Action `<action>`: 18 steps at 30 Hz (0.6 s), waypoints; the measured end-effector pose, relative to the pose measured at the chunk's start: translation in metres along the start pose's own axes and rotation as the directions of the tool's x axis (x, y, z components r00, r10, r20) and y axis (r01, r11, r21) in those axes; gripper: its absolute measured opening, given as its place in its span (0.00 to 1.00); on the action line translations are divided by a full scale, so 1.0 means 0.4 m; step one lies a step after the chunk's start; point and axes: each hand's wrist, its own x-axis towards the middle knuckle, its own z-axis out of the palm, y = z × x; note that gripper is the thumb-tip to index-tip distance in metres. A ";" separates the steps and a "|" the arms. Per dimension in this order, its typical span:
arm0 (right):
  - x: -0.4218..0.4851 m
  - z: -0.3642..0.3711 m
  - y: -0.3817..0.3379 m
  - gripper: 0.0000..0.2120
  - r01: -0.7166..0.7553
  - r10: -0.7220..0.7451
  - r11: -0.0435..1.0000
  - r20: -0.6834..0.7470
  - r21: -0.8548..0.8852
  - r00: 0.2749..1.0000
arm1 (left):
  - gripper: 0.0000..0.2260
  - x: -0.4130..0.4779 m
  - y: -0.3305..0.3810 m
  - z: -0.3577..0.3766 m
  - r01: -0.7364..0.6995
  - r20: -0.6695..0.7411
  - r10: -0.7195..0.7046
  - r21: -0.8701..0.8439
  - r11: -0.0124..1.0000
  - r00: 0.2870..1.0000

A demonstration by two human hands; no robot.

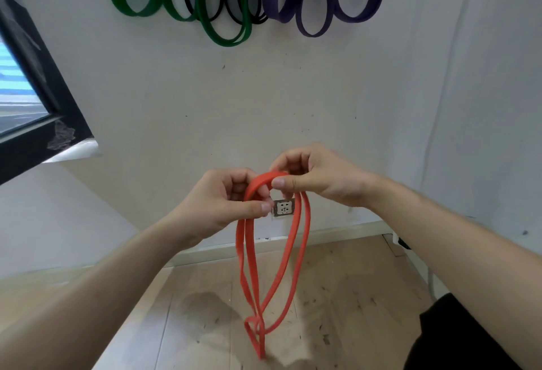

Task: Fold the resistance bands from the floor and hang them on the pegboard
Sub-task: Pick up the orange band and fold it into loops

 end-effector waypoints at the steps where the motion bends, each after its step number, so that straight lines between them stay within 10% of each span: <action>1: 0.000 -0.003 -0.002 0.04 0.008 -0.008 1.000 -0.018 -0.008 1.000 | 0.09 0.000 -0.001 -0.002 0.000 0.012 0.000 0.012 1.000 1.000; 18: -0.002 -0.161 0.063 0.12 0.070 0.049 0.952 -0.374 0.298 0.926 | 0.12 0.004 -0.019 -0.023 0.036 0.006 -0.036 -0.013 0.999 0.999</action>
